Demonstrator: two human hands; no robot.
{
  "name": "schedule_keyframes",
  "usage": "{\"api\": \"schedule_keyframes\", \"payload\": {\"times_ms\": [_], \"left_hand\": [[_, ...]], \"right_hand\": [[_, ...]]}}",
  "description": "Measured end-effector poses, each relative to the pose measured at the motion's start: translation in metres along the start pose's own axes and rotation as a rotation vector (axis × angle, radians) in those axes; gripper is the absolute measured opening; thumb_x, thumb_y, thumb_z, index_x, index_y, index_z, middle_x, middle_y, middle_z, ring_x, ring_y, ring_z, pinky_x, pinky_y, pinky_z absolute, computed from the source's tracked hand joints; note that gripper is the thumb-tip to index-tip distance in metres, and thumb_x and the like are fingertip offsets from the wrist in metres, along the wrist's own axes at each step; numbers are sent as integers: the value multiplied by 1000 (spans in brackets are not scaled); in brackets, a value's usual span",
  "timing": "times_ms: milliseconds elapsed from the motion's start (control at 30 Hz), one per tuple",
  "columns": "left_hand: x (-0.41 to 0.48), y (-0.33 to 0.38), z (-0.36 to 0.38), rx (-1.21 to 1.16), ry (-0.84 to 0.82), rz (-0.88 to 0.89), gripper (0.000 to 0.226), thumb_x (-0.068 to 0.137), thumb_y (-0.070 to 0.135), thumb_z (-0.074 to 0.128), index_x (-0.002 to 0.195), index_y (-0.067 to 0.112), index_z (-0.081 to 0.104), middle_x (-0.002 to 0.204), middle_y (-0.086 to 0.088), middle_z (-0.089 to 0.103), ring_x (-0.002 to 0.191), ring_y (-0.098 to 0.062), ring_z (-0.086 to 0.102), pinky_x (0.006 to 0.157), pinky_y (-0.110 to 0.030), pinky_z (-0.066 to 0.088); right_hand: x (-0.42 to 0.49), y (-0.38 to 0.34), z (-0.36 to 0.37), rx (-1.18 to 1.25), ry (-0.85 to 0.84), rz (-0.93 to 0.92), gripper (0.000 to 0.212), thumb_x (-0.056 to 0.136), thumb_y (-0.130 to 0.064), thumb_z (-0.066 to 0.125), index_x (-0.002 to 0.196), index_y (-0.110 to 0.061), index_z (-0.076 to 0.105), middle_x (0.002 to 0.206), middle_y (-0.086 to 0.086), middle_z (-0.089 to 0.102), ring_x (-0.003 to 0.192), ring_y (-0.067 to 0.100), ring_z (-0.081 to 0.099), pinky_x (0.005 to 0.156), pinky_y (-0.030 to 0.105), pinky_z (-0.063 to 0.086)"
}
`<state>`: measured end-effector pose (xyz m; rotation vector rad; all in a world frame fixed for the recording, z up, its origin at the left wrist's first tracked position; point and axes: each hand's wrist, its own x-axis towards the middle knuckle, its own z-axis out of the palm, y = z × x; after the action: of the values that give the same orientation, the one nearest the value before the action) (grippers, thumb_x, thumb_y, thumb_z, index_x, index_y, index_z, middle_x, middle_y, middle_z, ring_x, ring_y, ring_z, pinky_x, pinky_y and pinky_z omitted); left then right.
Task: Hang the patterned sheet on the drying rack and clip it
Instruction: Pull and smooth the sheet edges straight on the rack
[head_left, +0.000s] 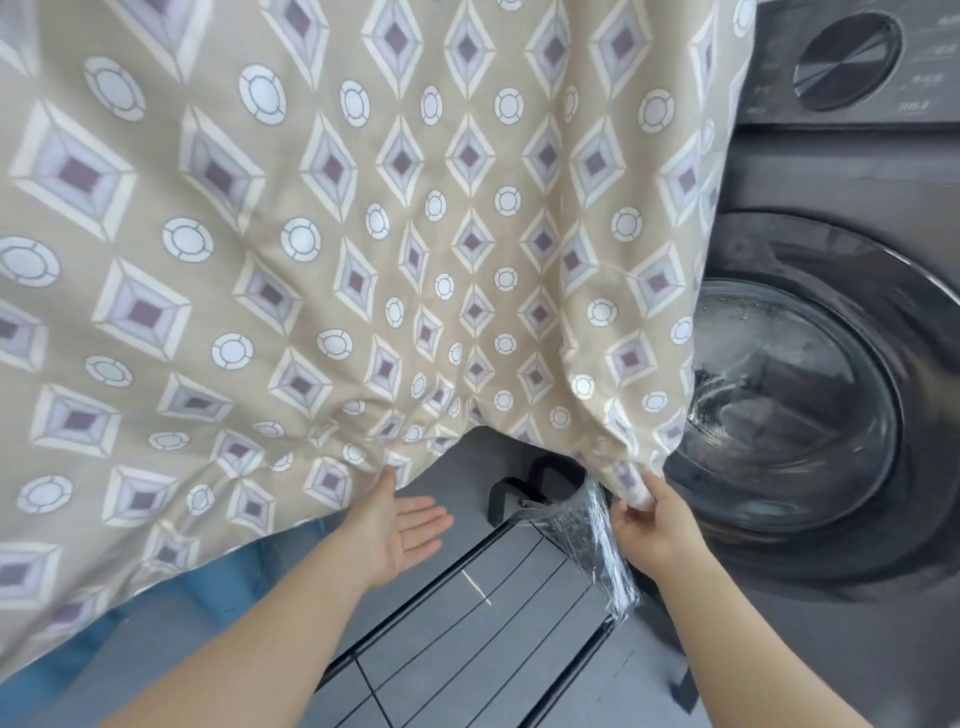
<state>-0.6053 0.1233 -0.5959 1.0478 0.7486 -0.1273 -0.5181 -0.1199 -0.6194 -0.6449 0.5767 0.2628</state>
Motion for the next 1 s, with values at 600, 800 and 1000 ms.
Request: {"api": "schedule_keyframes", "payload": {"times_ms": [600, 800, 1000], "left_hand": [[-19, 19, -6, 236, 62, 366, 15, 94, 13, 50, 83, 19, 60, 79, 0, 64, 71, -10, 62, 69, -23, 46], [-96, 75, 2, 284, 70, 365, 18, 93, 11, 49, 81, 20, 59, 78, 0, 64, 71, -11, 62, 73, -25, 46], [-193, 160, 19, 298, 64, 360, 14, 92, 12, 51, 83, 18, 60, 78, -1, 65, 69, -11, 62, 66, -24, 47]], "right_hand": [[-64, 88, 72, -200, 22, 151, 25, 98, -28, 43, 110, -10, 54, 93, 3, 59, 75, 14, 53, 64, 24, 42], [-142, 73, 131, -234, 80, 213, 18, 96, -11, 41, 90, -10, 58, 83, 1, 60, 67, 13, 51, 60, 23, 40], [-239, 30, 217, -225, 46, 248, 17, 94, -13, 46, 81, -10, 57, 73, -1, 58, 63, 13, 49, 60, 22, 39]]}}
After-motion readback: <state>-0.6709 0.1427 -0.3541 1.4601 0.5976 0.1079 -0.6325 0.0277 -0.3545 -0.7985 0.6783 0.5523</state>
